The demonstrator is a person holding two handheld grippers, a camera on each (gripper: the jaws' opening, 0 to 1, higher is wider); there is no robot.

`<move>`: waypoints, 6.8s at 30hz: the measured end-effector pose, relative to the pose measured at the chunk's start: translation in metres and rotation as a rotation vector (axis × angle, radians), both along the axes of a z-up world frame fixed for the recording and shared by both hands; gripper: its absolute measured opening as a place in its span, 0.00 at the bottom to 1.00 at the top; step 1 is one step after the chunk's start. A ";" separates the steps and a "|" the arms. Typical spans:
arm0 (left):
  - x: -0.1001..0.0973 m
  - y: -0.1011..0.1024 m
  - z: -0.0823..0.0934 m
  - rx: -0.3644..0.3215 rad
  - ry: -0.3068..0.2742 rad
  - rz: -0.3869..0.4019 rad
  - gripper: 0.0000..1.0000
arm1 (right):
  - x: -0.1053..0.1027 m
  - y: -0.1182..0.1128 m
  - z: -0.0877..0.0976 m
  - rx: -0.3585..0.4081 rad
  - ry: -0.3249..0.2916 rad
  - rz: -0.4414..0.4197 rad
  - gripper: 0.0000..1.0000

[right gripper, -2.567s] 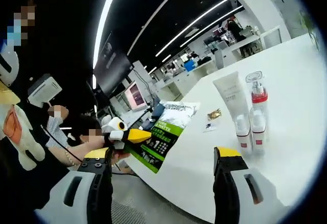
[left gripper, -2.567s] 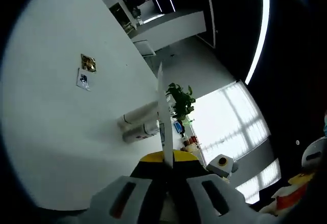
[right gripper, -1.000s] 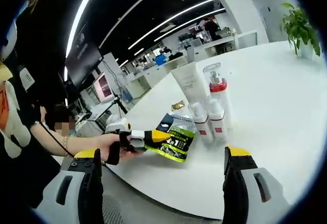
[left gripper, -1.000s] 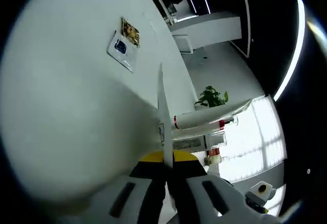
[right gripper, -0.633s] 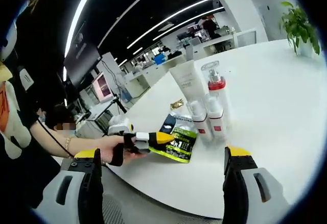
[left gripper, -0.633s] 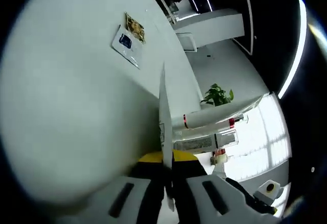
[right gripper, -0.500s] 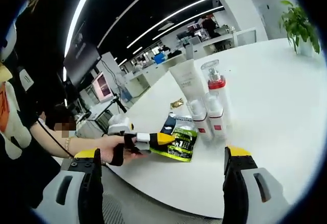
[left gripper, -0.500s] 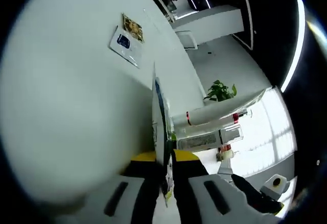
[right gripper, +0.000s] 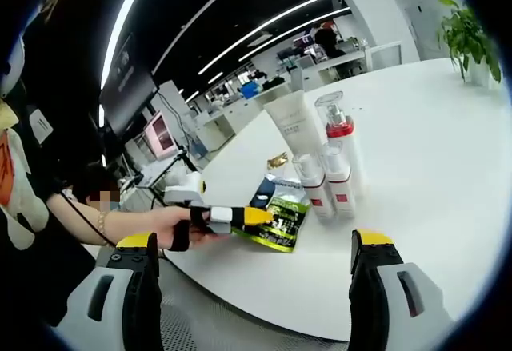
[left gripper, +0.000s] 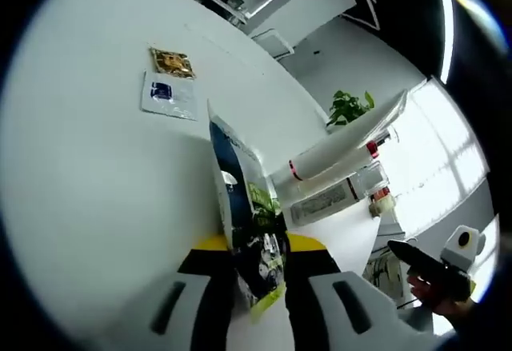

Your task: Arrange the skincare products in the storage area until every visible bottle or jar stands upright without overlapping.

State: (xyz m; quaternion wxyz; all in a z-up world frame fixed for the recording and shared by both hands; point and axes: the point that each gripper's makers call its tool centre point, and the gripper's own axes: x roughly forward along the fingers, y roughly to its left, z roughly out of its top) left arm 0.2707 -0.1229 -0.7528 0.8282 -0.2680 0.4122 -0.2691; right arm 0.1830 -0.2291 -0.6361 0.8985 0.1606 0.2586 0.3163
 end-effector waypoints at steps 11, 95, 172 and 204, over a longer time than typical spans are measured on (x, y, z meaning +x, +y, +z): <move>-0.002 -0.001 0.003 0.167 -0.062 -0.101 0.29 | 0.000 -0.002 -0.002 -0.002 0.003 0.000 1.00; -0.045 0.107 0.113 0.310 -0.343 0.104 0.81 | -0.015 0.013 0.017 -0.032 -0.074 0.088 1.00; -0.013 0.099 0.078 0.336 -0.291 -0.014 0.95 | -0.021 0.021 0.003 -0.089 -0.057 0.092 0.98; 0.107 0.081 0.013 0.530 -0.110 0.075 0.83 | -0.013 0.006 -0.012 -0.123 0.029 0.002 0.98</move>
